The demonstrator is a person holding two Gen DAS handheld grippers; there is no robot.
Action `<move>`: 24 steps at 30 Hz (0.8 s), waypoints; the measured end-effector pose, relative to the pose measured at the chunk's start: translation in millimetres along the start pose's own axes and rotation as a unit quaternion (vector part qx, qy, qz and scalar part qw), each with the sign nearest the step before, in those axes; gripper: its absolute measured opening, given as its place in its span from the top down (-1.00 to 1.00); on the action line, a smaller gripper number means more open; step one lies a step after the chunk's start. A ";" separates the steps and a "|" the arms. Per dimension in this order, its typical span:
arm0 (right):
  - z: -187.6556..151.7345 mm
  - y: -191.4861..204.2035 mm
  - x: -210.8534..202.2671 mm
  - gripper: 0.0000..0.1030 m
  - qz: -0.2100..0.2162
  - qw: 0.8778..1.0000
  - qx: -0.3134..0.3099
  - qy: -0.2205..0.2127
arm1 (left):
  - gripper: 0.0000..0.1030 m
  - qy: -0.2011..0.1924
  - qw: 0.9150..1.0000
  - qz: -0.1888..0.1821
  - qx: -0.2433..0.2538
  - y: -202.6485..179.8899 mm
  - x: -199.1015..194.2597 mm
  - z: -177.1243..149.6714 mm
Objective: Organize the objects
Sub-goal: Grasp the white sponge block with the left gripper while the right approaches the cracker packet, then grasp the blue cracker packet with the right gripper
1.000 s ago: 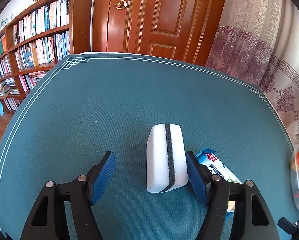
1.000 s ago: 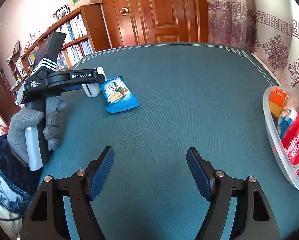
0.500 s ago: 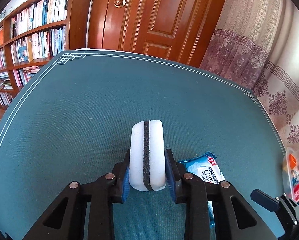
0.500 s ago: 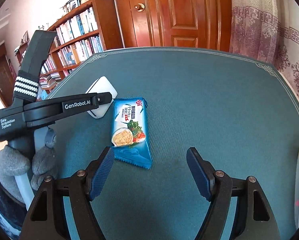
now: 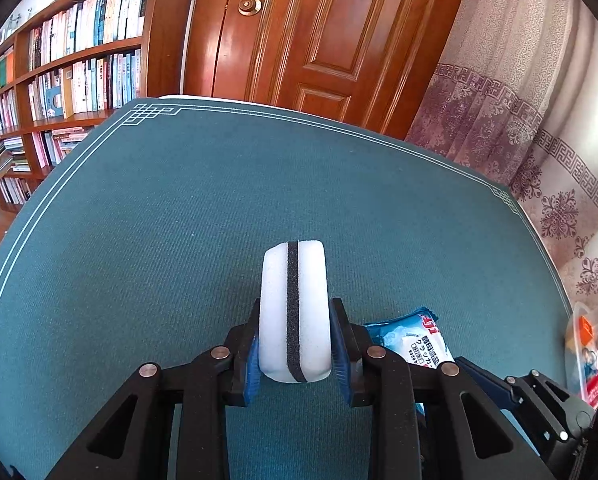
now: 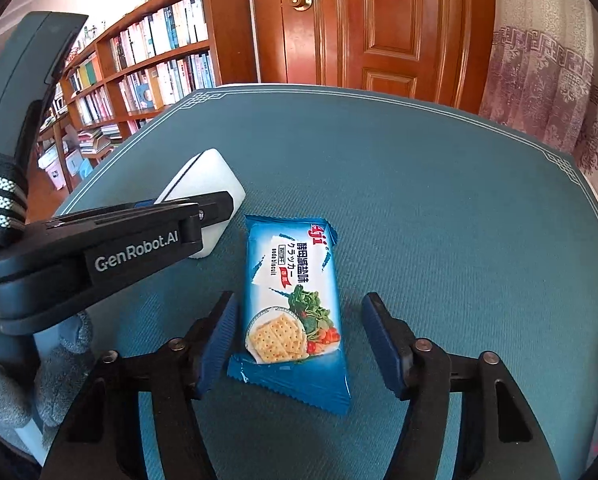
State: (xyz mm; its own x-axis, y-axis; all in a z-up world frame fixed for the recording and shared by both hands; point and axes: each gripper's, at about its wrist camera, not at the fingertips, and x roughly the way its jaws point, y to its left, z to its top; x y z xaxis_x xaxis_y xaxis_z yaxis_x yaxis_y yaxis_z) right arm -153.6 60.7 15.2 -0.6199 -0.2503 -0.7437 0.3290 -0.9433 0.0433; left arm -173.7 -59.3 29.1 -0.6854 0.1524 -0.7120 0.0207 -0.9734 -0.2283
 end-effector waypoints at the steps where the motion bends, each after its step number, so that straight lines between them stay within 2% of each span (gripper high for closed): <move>1: -0.1 0.6 0.2 -0.04 -0.002 1.000 -0.002 -0.002 | 0.39 0.000 1.000 0.000 0.000 0.6 -0.1 -0.1; 3: -1.7 1.3 -0.6 0.11 -0.006 1.000 -0.006 -0.003 | 0.39 -0.001 1.000 0.001 0.002 0.1 -0.4 0.0; 6: -5.4 0.7 -3.7 0.16 -0.005 1.000 -0.003 -0.004 | 0.39 -0.003 1.000 0.002 0.006 -2.0 -1.1 -1.0; 13: -19.4 -5.1 -16.6 0.17 -0.009 1.000 0.012 -0.005 | 0.39 -0.007 1.000 0.001 0.011 -7.0 -5.2 -2.7; 24: -48.5 -20.0 -48.9 0.17 -0.020 0.999 0.050 -0.006 | 0.39 -0.028 0.998 -0.001 0.048 -28.2 -19.3 -8.9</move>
State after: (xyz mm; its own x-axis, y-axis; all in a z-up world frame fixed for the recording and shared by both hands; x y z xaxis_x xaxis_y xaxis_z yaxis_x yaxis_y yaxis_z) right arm -95.2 102.4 18.3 -0.6403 -0.2136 -0.7379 0.2309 -0.9697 0.0804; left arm -154.6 -33.3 43.4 -0.7244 0.1475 -0.6734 -0.0490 -0.9854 -0.1632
